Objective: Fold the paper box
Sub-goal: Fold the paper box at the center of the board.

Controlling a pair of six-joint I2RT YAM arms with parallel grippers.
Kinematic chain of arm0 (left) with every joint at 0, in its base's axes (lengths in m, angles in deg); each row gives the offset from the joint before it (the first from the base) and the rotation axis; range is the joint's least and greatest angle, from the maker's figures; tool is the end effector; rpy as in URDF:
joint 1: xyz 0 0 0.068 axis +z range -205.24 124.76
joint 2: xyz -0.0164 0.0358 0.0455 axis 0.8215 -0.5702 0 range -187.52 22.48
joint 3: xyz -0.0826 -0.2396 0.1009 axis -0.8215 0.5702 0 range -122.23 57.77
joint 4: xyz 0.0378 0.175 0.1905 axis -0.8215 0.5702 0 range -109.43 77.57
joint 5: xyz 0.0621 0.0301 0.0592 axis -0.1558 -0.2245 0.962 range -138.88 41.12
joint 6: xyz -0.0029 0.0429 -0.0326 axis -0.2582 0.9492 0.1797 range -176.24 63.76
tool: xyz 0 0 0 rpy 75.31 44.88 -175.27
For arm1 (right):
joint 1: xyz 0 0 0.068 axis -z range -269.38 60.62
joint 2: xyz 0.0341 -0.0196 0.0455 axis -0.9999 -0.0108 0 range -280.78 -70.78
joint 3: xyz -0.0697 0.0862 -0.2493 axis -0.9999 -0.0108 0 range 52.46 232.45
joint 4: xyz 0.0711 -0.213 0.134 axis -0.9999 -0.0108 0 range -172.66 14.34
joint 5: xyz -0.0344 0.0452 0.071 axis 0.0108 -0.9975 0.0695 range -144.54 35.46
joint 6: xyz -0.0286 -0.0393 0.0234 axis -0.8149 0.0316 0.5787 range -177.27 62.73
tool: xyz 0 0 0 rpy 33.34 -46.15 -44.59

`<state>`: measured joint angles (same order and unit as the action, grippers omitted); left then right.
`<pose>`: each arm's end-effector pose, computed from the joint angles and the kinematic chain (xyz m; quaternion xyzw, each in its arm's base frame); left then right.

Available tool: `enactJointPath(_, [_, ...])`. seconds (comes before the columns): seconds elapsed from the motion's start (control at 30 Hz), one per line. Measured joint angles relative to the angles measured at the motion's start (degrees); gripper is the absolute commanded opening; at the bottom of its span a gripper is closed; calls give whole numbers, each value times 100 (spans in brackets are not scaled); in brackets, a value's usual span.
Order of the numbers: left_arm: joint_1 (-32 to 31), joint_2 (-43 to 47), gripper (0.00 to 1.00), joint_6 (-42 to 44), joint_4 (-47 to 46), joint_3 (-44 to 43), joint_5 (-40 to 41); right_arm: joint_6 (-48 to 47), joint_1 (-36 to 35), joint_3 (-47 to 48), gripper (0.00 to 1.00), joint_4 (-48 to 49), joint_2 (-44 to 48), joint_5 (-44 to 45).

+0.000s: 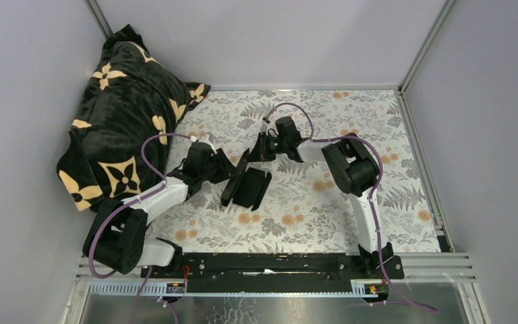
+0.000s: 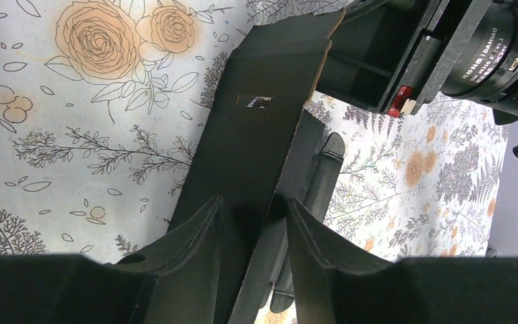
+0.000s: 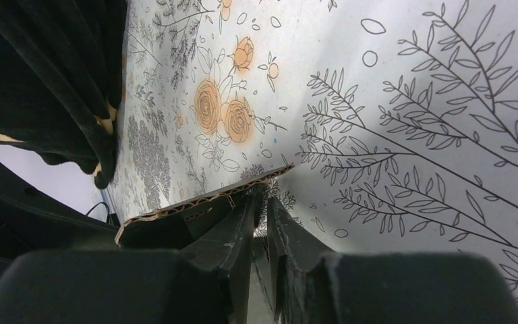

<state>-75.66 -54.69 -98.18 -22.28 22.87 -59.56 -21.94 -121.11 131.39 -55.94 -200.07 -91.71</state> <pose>0.2482 -0.0994 0.1812 -0.1289 0.8918 -0.2922 0.3204 0.3951 0.2696 0.1152 -0.1318 0.8280 0.4901 0.2383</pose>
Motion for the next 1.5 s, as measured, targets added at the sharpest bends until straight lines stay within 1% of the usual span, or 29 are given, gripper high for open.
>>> enactJointPath(0.27, [57,0,45,-2,-26,20,-63,59,-28,-199,20,120,0,-96])
enactJointPath(0.8, [61,0,44,-2,-24,52,-90,52,-133,-295,21,223,96,-133])
enactJointPath(0.97, [63,0,44,0,-24,50,-94,48,-142,-295,22,195,144,-68])
enactJointPath(1.07, [79,0,44,-2,-24,50,-101,33,-144,-295,26,166,190,33])
enactJointPath(1.37, [173,0,44,-26,-22,50,-229,-310,-144,-186,26,-448,315,459])
enactJointPath(1.5, [201,0,44,-61,-20,50,-286,-575,-144,-234,32,-743,485,634])
